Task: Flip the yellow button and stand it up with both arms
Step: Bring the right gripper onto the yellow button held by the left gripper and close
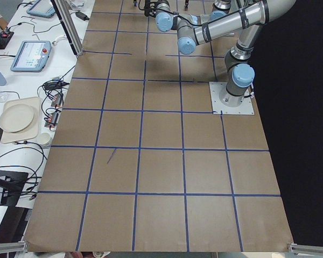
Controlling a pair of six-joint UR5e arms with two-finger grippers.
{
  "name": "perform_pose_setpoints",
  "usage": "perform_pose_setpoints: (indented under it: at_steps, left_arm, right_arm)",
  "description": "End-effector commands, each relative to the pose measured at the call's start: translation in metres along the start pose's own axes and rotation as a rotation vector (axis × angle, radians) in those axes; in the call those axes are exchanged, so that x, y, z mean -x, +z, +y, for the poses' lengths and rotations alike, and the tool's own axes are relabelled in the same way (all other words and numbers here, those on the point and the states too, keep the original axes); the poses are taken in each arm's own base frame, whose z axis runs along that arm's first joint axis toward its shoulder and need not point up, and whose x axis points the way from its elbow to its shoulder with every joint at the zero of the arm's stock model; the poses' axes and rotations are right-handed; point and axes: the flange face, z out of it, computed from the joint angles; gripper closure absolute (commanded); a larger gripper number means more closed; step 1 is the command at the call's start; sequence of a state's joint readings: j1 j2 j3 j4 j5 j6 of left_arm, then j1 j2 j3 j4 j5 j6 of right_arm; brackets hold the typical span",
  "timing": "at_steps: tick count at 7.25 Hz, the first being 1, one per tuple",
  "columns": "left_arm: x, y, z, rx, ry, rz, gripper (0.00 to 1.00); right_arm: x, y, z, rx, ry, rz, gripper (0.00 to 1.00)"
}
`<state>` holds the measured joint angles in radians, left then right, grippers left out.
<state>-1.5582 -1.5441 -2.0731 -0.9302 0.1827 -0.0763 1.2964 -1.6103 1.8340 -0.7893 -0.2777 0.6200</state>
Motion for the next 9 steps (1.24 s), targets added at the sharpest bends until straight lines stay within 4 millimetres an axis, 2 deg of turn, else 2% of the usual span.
perform_pose_setpoints:
  at_steps: [1,3,4,7,9]
  left_arm:
    - [0.0,0.0,0.001,-0.001,-0.001,0.0,0.99]
    - [-0.001,0.0,0.001,-0.002,-0.004,0.002,0.99]
    - [-0.001,0.0,0.001,-0.002,-0.003,0.002,0.99]
    - [-0.001,0.0,0.001,-0.002,-0.003,0.002,0.99]
    - [-0.001,0.0,0.001,-0.002,-0.001,0.002,0.99]
  right_arm:
    - [0.004,0.006,-0.006,0.019,0.02,-0.006,0.0]
    - [0.004,0.021,-0.008,0.021,0.02,0.024,0.0]
    - [0.007,0.022,-0.011,0.028,0.03,0.019,0.0]
    - [0.005,0.021,-0.001,0.026,0.035,0.017,0.0]
    - [0.002,0.027,-0.001,0.025,0.032,0.031,0.0]
